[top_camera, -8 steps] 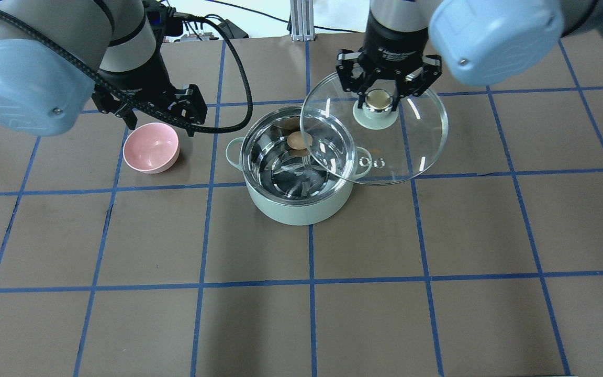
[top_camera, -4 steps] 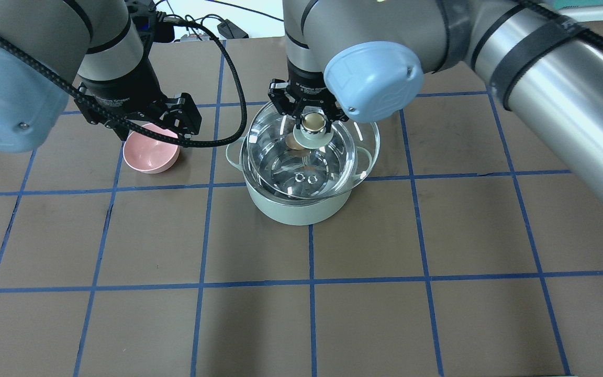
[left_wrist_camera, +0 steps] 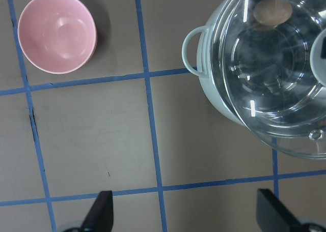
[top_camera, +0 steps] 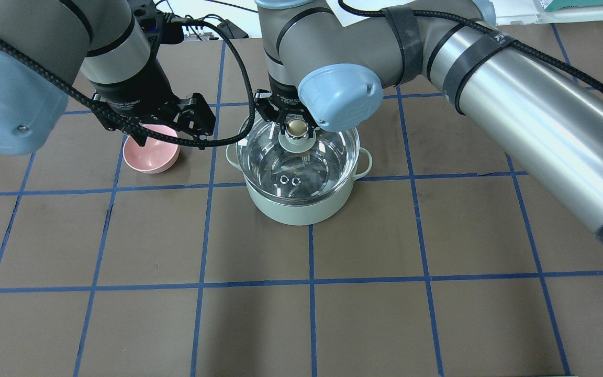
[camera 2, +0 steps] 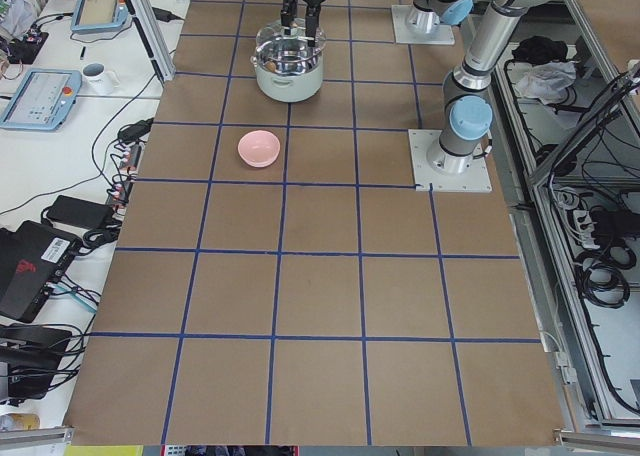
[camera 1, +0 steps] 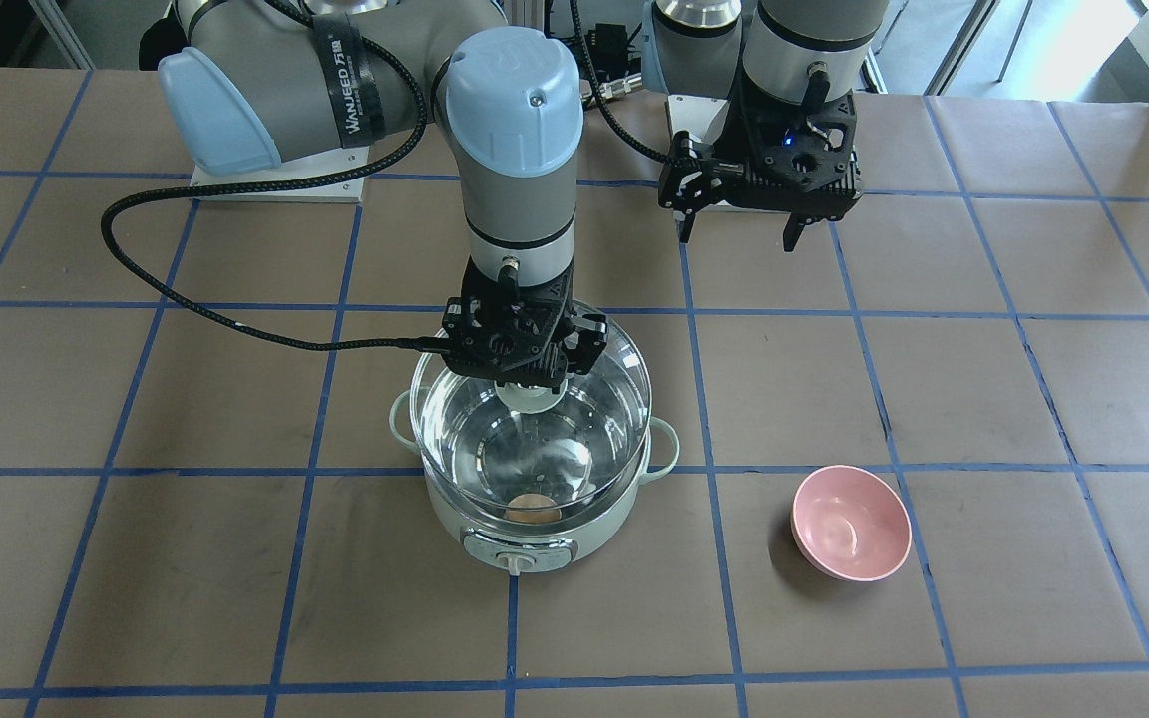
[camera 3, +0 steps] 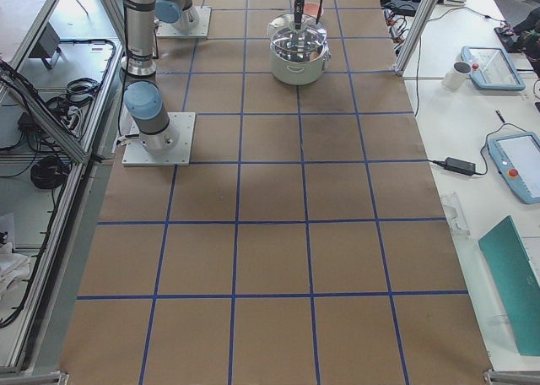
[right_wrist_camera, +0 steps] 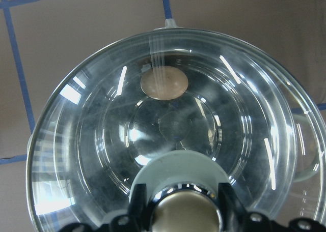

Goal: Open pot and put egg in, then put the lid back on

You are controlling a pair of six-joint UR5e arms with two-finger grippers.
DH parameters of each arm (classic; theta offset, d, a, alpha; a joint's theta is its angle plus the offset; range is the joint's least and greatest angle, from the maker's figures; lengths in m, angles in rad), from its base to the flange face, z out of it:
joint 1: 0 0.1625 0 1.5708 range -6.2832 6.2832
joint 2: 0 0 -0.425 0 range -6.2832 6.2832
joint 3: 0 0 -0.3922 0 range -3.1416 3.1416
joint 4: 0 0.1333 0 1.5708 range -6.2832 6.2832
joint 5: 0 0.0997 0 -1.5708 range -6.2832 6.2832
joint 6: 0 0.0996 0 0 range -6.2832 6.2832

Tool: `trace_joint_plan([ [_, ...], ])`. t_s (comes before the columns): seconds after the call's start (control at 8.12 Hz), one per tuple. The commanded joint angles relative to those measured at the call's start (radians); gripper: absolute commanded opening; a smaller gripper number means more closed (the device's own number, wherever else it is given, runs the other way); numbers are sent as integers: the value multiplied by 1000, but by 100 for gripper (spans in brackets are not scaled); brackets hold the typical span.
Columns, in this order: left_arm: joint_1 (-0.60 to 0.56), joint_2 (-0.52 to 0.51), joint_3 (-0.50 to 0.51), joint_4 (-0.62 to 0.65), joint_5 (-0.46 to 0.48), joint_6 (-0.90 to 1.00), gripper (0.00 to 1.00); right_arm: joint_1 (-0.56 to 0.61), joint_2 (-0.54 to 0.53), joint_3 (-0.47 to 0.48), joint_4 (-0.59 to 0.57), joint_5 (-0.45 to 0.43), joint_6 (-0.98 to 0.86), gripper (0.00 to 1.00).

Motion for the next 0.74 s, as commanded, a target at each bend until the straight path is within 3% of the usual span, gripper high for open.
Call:
trace_joint_plan([
  [0.0,3,5,1,-5,1,5,100,2,26,4,-7,-2,-9,41],
  [0.62,104,0,0,-9,30,88,100,2,50,14,-41,-2,-10,41],
])
